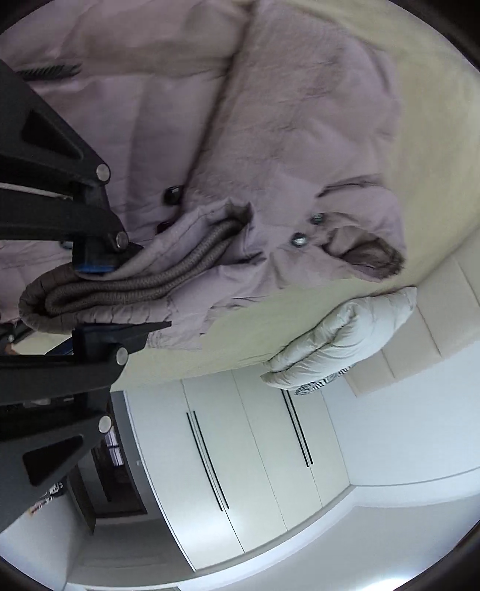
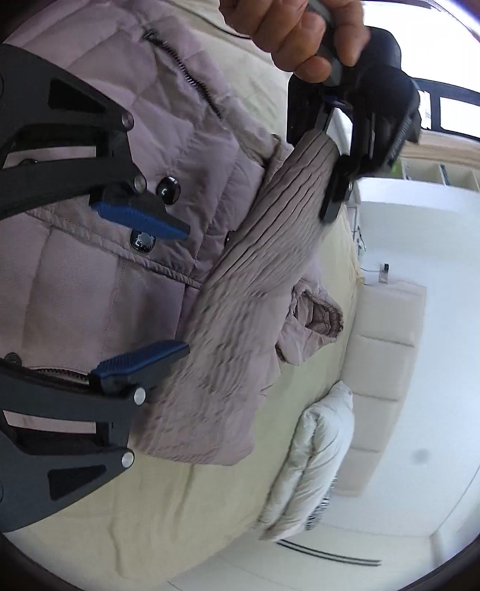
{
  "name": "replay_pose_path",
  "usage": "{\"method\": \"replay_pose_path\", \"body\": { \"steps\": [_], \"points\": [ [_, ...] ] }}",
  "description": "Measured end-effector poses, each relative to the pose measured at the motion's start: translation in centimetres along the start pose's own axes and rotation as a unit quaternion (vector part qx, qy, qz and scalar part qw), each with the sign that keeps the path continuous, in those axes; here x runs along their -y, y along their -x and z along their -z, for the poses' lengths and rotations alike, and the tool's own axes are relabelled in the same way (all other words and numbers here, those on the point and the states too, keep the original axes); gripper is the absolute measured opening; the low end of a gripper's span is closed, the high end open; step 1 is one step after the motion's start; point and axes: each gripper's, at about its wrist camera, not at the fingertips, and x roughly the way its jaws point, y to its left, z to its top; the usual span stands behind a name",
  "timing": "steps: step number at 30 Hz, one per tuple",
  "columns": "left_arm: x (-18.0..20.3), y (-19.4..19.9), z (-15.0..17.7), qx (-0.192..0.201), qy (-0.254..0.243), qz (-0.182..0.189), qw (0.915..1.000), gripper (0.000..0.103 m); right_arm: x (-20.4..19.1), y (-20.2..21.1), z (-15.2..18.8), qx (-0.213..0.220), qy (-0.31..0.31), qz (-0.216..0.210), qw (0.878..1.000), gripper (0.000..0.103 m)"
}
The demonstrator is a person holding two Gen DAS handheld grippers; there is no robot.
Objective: Fold large clothes
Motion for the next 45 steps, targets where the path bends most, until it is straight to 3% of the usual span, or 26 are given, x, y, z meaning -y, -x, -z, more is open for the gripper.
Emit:
{"method": "replay_pose_path", "body": {
  "steps": [3, 6, 8, 11, 15, 22, 25, 26, 27, 28, 31, 33, 37, 40, 42, 43, 45],
  "points": [
    [0.4, 2.9, -4.1, 0.045, -0.046, -0.044, 0.997, 0.021, 4.5, 0.2, 0.2, -0.009, -0.101, -0.023, 0.995, 0.058],
    [-0.1, 3.6, -7.0, 0.066, -0.092, -0.114, 0.9871, 0.021, 8.7, -0.4, 0.8, -0.014, -0.181, -0.033, 0.983, 0.058],
    [-2.0, 2.9, -8.3, 0.061, -0.094, -0.163, 0.9803, 0.021, 10.7, -1.0, 1.0, -0.017, -0.217, -0.038, 0.975, 0.058],
    [-5.8, 1.7, -8.8, 0.048, -0.071, -0.208, 0.9744, 0.021, 13.3, -2.2, 0.7, -0.012, -0.264, -0.041, 0.964, 0.058],
    [-9.3, 1.0, -8.3, 0.047, -0.05, -0.227, 0.9714, 0.023, 16.6, -4.7, -1.0, -0.002, -0.31, -0.06, 0.949, 0.058],
    [-9.6, 0.9, -8.0, 0.048, -0.092, -0.264, 0.9589, 0.035, 20.7, -13.5, -5.5, -0.013, -0.383, -0.138, 0.913, 0.058],
    [-10.0, 1.7, -7.5, 0.052, -0.095, -0.273, 0.9559, 0.044, 21.2, -19.5, -5.7, -0.073, -0.406, -0.166, 0.896, 0.058],
    [-9.9, 2.1, -7.4, 0.056, -0.097, -0.284, 0.9521, 0.048, 21.2, -21.7, -5.2, -0.107, -0.396, -0.143, 0.901, 0.054],
    [-9.5, 2.7, -7.3, 0.068, -0.102, -0.303, 0.9451, 0.049, 21.0, -23.3, -4.6, -0.13, -0.382, -0.125, 0.906, 0.044],
    [-8.8, 3.5, -7.1, 0.087, -0.109, -0.321, 0.9366, 0.049, 20.7, -24.0, -4.2, -0.134, -0.369, -0.113, 0.913, 0.041],
    [-6.6, 5.8, -6.3, 0.143, -0.132, -0.363, 0.9112, 0.049, 20.3, -23.3, -4.8, -0.119, -0.344, -0.097, 0.926, 0.041],
    [-4.8, 5.7, -6.0, 0.16, -0.163, -0.349, 0.9088, 0.051, 20.2, -21.9, -5.9, -0.098, -0.345, -0.089, 0.929, 0.041],
    [-3.0, 0.5, -5.7, 0.118, -0.228, -0.329, 0.9088, 0.051, 19.1, -20.6, -9.7, -0.045, -0.297, -0.081, 0.95, 0.041],
    [-4.5, -3.5, -6.2, 0.088, -0.229, -0.347, 0.9052, 0.051, 18.7, -22.5, -10.8, -0.055, -0.276, -0.067, 0.957, 0.042],
    [-6.0, -5.9, -6.5, 0.066, -0.23, -0.376, 0.8952, 0.051, 18.8, -25.4, -9.6, -0.116, -0.27, -0.034, 0.955, 0.046],
    [-6.4, -6.7, -6.4, 0.058, -0.241, -0.387, 0.888, 0.052, 18.8, -27.2, -8.3, -0.143, -0.268, -0.043, 0.952, 0.046],
    [-6.1, -7.2, -6.1, 0.053, -0.262, -0.397, 0.878, 0.052, 18.1, -27.4, -8.1, -0.115, -0.239, -0.041, 0.963, 0.046]
  ]
}}
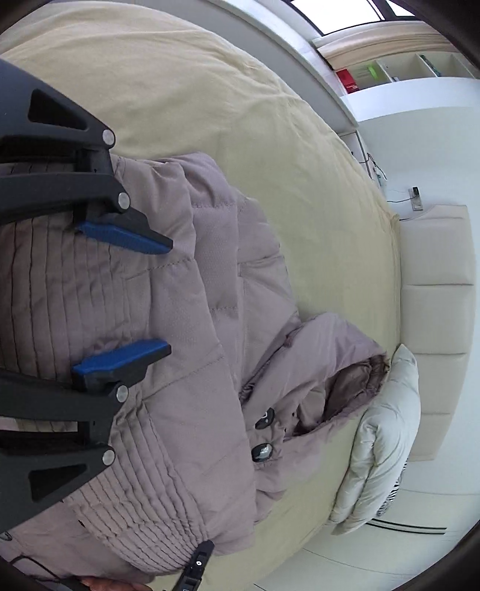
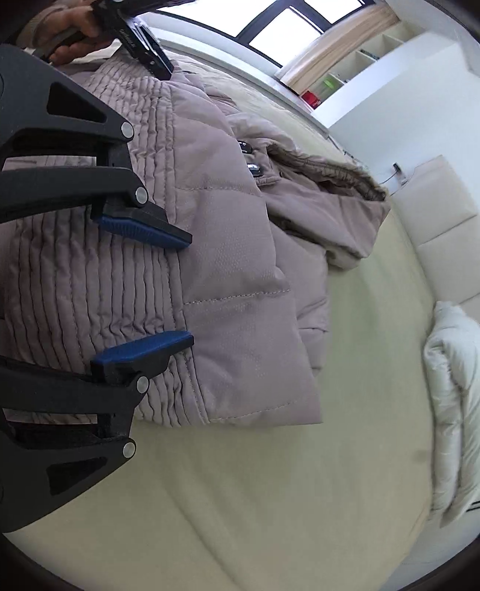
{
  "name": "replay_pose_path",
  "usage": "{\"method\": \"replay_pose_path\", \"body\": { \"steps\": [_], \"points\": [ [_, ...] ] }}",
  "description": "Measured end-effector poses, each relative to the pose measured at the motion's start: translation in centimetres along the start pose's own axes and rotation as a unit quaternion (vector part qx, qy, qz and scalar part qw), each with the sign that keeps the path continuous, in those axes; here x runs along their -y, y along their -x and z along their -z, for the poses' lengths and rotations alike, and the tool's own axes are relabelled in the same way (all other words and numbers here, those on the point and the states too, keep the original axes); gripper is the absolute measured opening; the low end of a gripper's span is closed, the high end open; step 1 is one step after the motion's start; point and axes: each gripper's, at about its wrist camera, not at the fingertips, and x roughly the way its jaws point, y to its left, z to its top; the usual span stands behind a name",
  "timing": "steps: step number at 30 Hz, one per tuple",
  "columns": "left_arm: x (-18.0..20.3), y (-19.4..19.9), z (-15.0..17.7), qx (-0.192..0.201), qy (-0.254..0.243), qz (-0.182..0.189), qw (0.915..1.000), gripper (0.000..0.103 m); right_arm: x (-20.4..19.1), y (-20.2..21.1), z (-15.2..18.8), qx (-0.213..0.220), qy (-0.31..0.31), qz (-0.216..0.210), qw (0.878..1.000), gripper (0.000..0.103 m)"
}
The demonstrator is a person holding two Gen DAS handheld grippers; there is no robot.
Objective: Fold large clothes
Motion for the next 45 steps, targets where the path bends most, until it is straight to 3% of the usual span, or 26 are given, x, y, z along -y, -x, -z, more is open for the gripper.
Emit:
{"method": "replay_pose_path", "body": {
  "steps": [4, 7, 8, 12, 13, 16, 19, 22, 24, 25, 26, 29, 35, 37, 38, 39, 42, 45],
  "points": [
    [-1.1, 3.1, -1.7, 0.038, 0.033, 0.009, 0.9987, 0.053, -0.7, 1.4, -1.1, 0.016, 0.003, 0.002, 1.0, 0.047],
    [-0.4, 3.6, -5.3, 0.061, 0.027, 0.009, 0.9977, 0.073, -1.5, 2.5, -3.2, 0.056, -0.003, -0.018, 0.998, 0.052],
    [0.1, 3.0, -6.8, 0.065, 0.022, 0.011, 0.9976, 0.075, -1.9, 2.3, -4.0, 0.064, -0.004, -0.025, 0.998, 0.054],
    [2.9, -1.2, -12.8, 0.053, 0.013, 0.015, 0.9984, 0.077, -3.2, 0.2, -6.1, 0.063, -0.01, -0.041, 0.997, 0.054],
    [3.6, -2.5, -14.3, 0.046, 0.016, 0.018, 0.9987, 0.082, -3.6, -0.9, -6.2, 0.057, -0.004, -0.037, 0.998, 0.054],
    [6.2, -6.5, -17.8, 0.03, 0.004, 0.0, 0.9995, 0.089, -2.6, -4.6, -4.6, -0.001, 0.003, -0.017, 1.0, 0.058],
    [8.5, -10.5, -20.2, 0.015, -0.018, -0.018, 0.9996, 0.089, -2.6, -4.5, -2.8, 0.05, 0.021, -0.023, 0.998, 0.058],
    [9.4, -14.2, -21.3, -0.001, -0.03, -0.047, 0.9984, 0.088, -1.4, -5.0, -2.8, 0.063, -0.003, -0.061, 0.996, 0.058],
    [9.0, -15.9, -21.6, -0.012, -0.026, -0.046, 0.9985, 0.071, -1.0, -5.3, -2.7, 0.067, -0.011, -0.071, 0.995, 0.058],
    [8.2, -16.6, -21.6, -0.024, -0.009, -0.022, 0.9994, 0.048, -1.0, -5.3, -2.6, 0.068, -0.009, -0.07, 0.995, 0.058],
    [7.3, -16.8, -21.5, -0.033, 0.018, 0.004, 0.9993, 0.033, -1.1, -5.5, -2.7, 0.07, -0.007, -0.069, 0.995, 0.058],
    [6.9, -15.2, -20.9, -0.004, 0.012, 0.004, 0.9999, 0.012, -1.1, -5.4, -2.5, 0.072, -0.006, -0.067, 0.995, 0.058],
    [5.6, -8.7, -19.5, 0.08, 0.002, 0.017, 0.9966, 0.008, -2.2, -2.0, -2.8, 0.077, -0.006, -0.044, 0.996, 0.059],
    [5.7, -6.8, -18.2, 0.104, -0.015, 0.014, 0.9944, 0.008, -3.7, -0.6, -4.6, 0.1, -0.004, -0.06, 0.993, 0.069],
    [5.7, -6.1, -17.6, 0.112, -0.017, 0.016, 0.9934, 0.008, -4.8, -0.5, -5.8, 0.111, 0.006, -0.053, 0.992, 0.085],
    [5.7, -5.4, -17.0, 0.119, -0.02, 0.018, 0.9926, 0.008, -5.8, -0.8, -6.9, 0.119, 0.022, -0.046, 0.992, 0.095],
    [5.6, -3.6, -15.9, 0.139, -0.02, 0.024, 0.9897, 0.007, -8.7, -4.2, -11.2, 0.096, 0.065, 0.007, 0.993, 0.095],
    [5.2, -2.2, -14.6, 0.157, -0.022, 0.029, 0.9868, 0.007, -9.8, -7.6, -14.9, 0.073, 0.044, 0.014, 0.996, 0.095]
  ]
}}
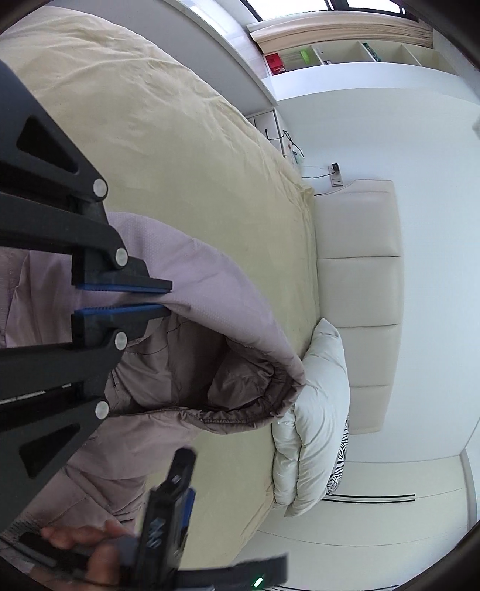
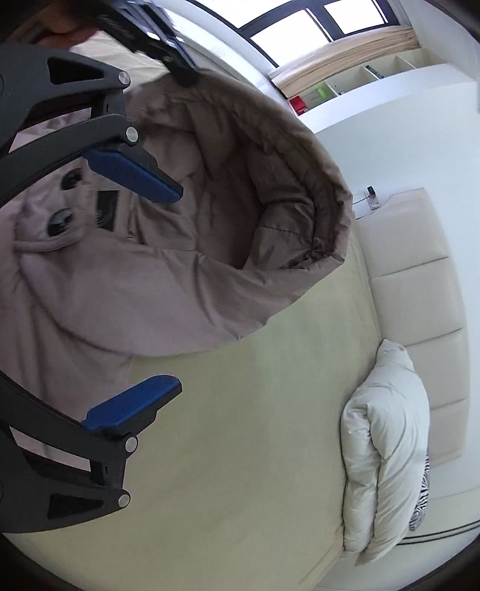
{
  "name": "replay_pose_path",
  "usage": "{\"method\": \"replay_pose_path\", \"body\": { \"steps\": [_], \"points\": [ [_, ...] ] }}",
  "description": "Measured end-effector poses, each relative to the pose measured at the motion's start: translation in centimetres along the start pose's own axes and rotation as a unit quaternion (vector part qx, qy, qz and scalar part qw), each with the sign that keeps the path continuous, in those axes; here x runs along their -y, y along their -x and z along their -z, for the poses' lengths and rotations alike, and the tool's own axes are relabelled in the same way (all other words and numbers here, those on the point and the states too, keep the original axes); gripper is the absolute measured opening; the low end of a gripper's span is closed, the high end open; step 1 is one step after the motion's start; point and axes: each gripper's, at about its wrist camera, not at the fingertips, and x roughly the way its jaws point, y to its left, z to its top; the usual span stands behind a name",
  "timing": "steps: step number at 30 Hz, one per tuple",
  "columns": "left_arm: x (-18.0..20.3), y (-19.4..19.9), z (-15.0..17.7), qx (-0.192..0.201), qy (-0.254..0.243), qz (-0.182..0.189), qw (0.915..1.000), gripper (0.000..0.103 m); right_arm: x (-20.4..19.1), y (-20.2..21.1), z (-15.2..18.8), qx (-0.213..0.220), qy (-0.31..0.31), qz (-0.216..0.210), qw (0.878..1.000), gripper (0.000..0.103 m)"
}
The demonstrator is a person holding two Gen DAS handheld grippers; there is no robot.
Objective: Fold large clothes
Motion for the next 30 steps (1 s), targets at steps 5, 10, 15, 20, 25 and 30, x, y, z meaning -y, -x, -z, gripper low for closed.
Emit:
{"method": "replay_pose_path", "body": {
  "steps": [5, 10, 15, 20, 25, 30],
  "points": [
    [-0.8, 1.1, 0.6, 0.008, 0.014, 0.007, 0.9998, 0.007, -1.3, -6.2, -3.6, -0.052, -0.024, 0.009, 0.998, 0.095],
    [-1.2, 1.8, 0.8, 0.009, 0.02, 0.006, 0.9997, 0.007, 0.5, -10.1, -3.4, -0.121, -0.094, 0.015, 0.988, 0.031],
    [-2.3, 3.8, 1.4, 0.01, 0.047, 0.014, 0.9988, 0.006, 1.5, -4.4, -3.3, -0.058, -0.061, 0.028, 0.996, 0.01],
    [-3.0, 9.1, 2.6, 0.025, 0.083, 0.033, 0.9957, 0.003, 0.7, 6.2, -1.2, 0.021, -0.013, 0.016, 1.0, 0.009],
    [-3.7, 15.5, 6.6, 0.031, 0.123, 0.037, 0.9913, 0.002, -0.5, 15.5, 7.0, 0.049, 0.042, 0.003, 0.998, 0.009],
    [-4.9, 20.0, 13.3, -0.017, 0.172, 0.038, 0.9841, 0.002, 1.2, 18.4, 18.0, -0.013, 0.02, 0.002, 1.0, 0.009]
  ]
}}
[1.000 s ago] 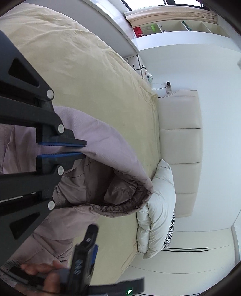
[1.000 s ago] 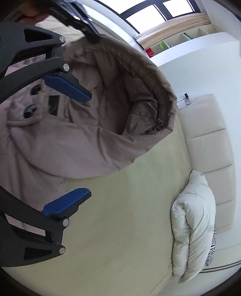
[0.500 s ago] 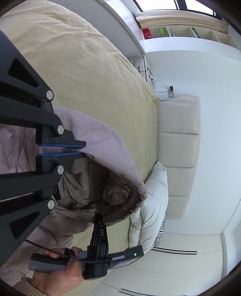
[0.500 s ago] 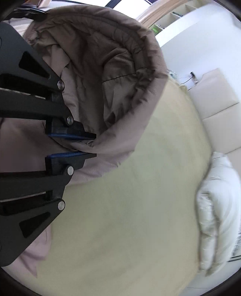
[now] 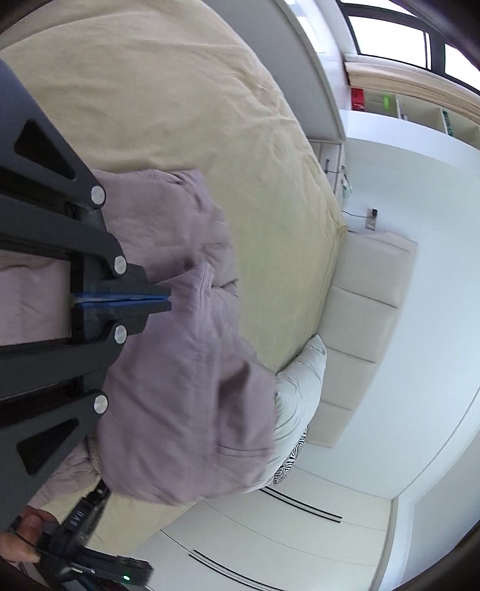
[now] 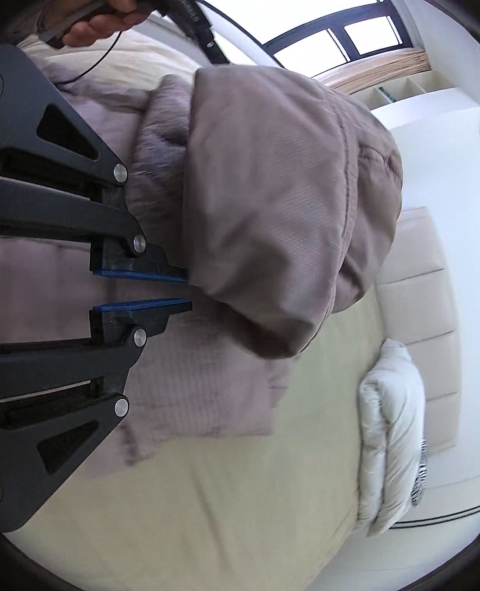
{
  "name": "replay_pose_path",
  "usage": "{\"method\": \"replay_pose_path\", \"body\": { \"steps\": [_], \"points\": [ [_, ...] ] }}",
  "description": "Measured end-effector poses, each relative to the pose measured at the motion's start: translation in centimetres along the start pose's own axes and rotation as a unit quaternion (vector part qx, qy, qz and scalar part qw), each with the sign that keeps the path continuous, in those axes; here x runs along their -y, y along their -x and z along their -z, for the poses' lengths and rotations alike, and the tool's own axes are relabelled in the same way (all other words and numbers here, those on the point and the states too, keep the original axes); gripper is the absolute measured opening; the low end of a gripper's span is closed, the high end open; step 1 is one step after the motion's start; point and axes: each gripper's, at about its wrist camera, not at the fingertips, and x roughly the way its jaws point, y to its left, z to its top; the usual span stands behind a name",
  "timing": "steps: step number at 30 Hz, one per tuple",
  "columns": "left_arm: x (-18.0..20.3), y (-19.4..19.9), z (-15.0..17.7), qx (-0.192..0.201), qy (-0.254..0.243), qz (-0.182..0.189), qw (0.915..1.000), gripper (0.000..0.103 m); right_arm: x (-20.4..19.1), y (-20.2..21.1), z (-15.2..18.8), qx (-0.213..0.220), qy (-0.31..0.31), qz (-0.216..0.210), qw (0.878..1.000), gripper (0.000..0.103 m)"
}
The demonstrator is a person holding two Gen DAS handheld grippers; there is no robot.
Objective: Fold large clothes
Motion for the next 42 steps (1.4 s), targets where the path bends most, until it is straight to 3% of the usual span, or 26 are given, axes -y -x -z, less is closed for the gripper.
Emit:
{"method": "replay_pose_path", "body": {
  "steps": [4, 7, 9, 10, 11, 15, 18, 21, 23, 24, 27, 31, 34, 36, 39, 42],
  "points": [
    [-0.8, 2.2, 1.9, -0.024, 0.0, 0.0, 0.9997, 0.002, 3.2, 1.3, 5.8, -0.051, -0.087, 0.011, 0.995, 0.009],
    [0.8, 2.7, 0.1, -0.02, -0.029, 0.015, 0.9993, 0.005, 3.9, 4.0, 6.1, -0.021, -0.118, -0.005, 0.993, 0.01],
    [2.9, 2.7, -2.1, -0.008, -0.057, 0.027, 0.998, 0.023, 2.0, 6.4, 4.6, 0.008, -0.091, -0.005, 0.996, 0.01],
    [4.1, 2.3, -3.1, -0.005, -0.073, 0.035, 0.9967, 0.041, 1.1, 6.9, 3.2, 0.022, -0.073, -0.011, 0.997, 0.01],
    [5.5, 1.9, -4.0, -0.002, -0.089, 0.041, 0.9951, 0.05, 0.4, 7.0, 1.6, 0.031, -0.059, -0.019, 0.998, 0.011],
    [8.7, -2.5, -6.4, -0.017, -0.125, 0.051, 0.9908, 0.049, -1.9, 5.4, -4.9, 0.043, -0.011, -0.032, 0.998, 0.011],
    [9.9, -6.9, -6.5, -0.049, -0.146, 0.035, 0.9875, 0.038, -3.6, 1.9, -7.6, 0.018, 0.007, -0.039, 0.999, 0.011],
    [9.2, -11.7, -4.4, -0.105, -0.146, 0.021, 0.9835, 0.029, -3.6, -4.4, -8.1, -0.048, -0.006, -0.025, 0.999, 0.011],
    [8.2, -14.3, -2.1, -0.138, -0.147, 0.006, 0.9795, 0.025, -2.7, -8.7, -6.4, -0.101, -0.001, 0.006, 0.995, 0.01],
    [7.8, -15.3, -0.8, -0.15, -0.152, 0.0, 0.9769, 0.024, -2.5, -10.6, -5.1, -0.119, -0.006, 0.0, 0.993, 0.01],
    [6.8, -16.6, 1.4, -0.155, -0.155, -0.002, 0.9756, 0.022, -2.1, -11.1, -3.2, -0.075, 0.02, -0.021, 0.997, 0.009],
    [6.3, -15.2, 0.1, -0.152, -0.128, 0.012, 0.98, 0.022, -2.9, -9.8, -4.6, -0.1, 0.03, -0.008, 0.994, 0.009],
    [6.1, -12.0, -2.1, -0.098, -0.106, 0.02, 0.9894, 0.022, -2.7, -5.4, -7.5, -0.022, -0.008, -0.033, 0.999, 0.009],
    [6.4, -11.2, -3.2, -0.082, -0.104, 0.028, 0.9908, 0.022, -3.2, -4.2, -9.7, 0.014, -0.008, -0.036, 0.999, 0.009],
    [7.1, -12.9, -4.4, -0.086, -0.112, 0.023, 0.9898, 0.022, -4.5, -6.2, -13.7, 0.009, 0.004, -0.052, 0.999, 0.009],
    [6.5, -16.1, -4.2, -0.116, -0.096, 0.01, 0.9885, 0.022, -6.8, -9.8, -15.4, -0.013, 0.029, -0.046, 0.998, 0.009]
  ]
}}
